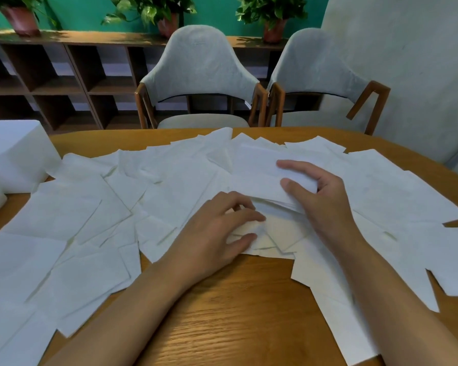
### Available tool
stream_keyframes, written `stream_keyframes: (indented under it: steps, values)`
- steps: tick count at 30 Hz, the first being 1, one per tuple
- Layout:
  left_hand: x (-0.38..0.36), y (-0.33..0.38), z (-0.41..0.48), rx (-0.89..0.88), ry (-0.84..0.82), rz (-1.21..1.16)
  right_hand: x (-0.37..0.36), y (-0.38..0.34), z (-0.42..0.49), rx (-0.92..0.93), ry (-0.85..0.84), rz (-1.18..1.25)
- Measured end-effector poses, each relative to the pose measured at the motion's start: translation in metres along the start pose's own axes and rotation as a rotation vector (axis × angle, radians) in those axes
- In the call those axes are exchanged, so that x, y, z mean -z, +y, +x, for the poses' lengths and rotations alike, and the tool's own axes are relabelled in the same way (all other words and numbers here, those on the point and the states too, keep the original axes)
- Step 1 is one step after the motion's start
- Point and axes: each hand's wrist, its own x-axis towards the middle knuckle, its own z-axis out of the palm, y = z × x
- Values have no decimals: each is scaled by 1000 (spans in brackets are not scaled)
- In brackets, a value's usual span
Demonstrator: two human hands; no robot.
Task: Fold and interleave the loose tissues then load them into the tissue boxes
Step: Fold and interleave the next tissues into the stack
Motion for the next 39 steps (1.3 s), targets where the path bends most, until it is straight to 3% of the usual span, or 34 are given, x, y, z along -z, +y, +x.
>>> stream_keyframes:
  steps: [7,14,21,28,33,39]
  values:
    - [-20,6,19,-76,-12,99,22,-1,7,11,15,-76]
    - [-17,10,14,-22,51,-47,36,17,-2,-26,18,4]
    - [10,18,8,296,331,-374,29,14,-5,-18,-141,104]
    - [19,18,16,634,487,-681,18,6,-15,-3,-308,133]
    - [21,15,13,715,453,-745,11,8,-18,-69,-175,23]
    - [32,23,14,622,234,-711,9,3,-23,-78,-232,31]
